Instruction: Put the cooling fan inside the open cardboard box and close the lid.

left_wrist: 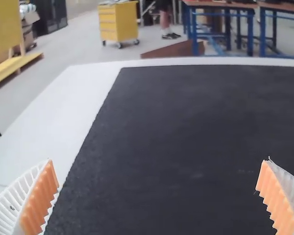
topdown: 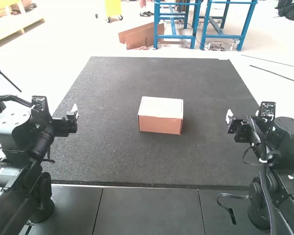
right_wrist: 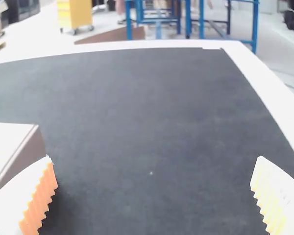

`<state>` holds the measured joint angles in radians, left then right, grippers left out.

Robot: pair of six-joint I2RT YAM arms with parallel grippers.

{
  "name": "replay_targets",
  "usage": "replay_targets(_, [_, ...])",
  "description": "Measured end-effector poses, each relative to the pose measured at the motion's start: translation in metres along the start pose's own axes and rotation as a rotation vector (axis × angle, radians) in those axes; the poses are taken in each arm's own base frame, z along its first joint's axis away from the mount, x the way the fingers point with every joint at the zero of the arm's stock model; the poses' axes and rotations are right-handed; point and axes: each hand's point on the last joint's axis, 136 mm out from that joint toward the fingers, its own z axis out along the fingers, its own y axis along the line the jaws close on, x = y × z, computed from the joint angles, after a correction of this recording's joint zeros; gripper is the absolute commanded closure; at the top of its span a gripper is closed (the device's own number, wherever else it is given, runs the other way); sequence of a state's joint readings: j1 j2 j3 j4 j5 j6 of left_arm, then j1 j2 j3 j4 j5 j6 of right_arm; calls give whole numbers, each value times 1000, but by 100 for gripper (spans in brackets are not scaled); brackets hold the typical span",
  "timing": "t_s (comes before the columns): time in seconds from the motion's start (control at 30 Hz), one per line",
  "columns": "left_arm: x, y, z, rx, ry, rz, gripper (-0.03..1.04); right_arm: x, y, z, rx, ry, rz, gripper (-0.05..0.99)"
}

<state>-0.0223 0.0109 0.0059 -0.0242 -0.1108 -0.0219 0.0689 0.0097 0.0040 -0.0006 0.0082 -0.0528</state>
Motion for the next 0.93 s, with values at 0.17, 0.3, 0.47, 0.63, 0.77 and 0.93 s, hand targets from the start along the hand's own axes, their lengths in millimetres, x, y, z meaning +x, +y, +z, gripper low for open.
replay_targets(0.17, [-1,2,0,-5,-6,6,5,0,0,0,0,0,0,2])
replay_targets(0.3, [-1,2,0,-5,-6,7,5,0,0,0,0,0,0,2])
replay_targets(0.47, [-1,2,0,-5,-6,9,5,0,0,0,0,0,0,2])
replay_targets(0.63, [-1,2,0,-5,-6,10,5,0,0,0,0,0,0,2])
replay_targets(0.77, [-1,2,0,-5,-6,10,5,0,0,0,0,0,0,2])
replay_targets(0.93, [-1,2,0,-5,-6,10,5,0,0,0,0,0,0,2])
